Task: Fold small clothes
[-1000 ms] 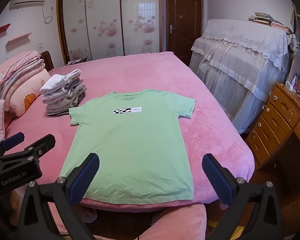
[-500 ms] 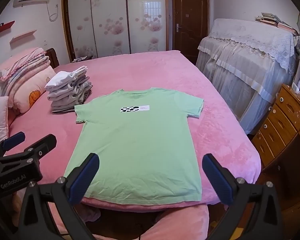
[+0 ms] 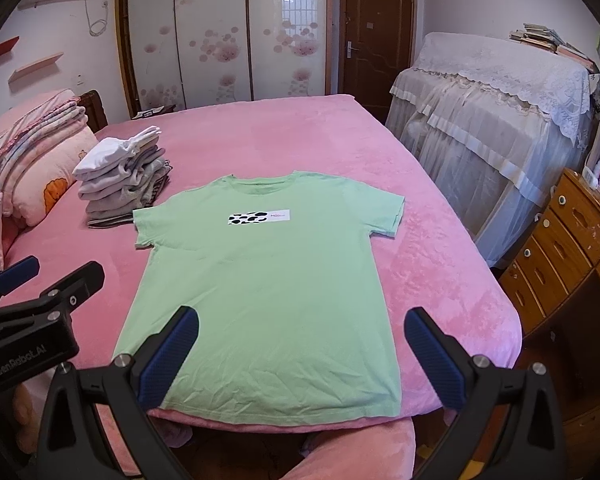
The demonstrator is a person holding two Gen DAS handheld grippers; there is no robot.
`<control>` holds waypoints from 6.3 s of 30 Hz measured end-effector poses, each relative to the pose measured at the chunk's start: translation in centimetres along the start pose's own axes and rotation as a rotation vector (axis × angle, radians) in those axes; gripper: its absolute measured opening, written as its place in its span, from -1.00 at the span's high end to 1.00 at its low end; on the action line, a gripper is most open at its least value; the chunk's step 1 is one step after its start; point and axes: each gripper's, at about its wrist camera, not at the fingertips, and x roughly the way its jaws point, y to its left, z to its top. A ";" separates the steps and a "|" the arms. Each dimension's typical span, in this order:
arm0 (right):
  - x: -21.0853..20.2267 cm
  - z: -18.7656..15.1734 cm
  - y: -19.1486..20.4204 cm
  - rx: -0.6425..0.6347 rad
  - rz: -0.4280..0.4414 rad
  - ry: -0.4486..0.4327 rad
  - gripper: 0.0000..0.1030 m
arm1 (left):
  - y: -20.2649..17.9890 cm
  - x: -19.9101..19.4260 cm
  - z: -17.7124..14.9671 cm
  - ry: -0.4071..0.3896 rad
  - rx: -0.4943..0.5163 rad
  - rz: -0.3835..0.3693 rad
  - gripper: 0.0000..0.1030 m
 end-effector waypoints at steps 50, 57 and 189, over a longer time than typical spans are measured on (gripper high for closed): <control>7.9 2.5 -9.6 0.079 0.005 0.039 -0.69 | -9.6 11.2 4.2 0.134 0.049 -0.095 -1.00; 7.1 3.4 -8.6 0.059 0.003 0.012 -0.69 | -8.6 10.0 3.8 0.143 0.015 -0.082 -1.00; 33.3 12.2 -14.9 -0.019 0.155 0.295 0.38 | -12.1 38.5 8.9 0.327 -0.123 -0.202 -0.98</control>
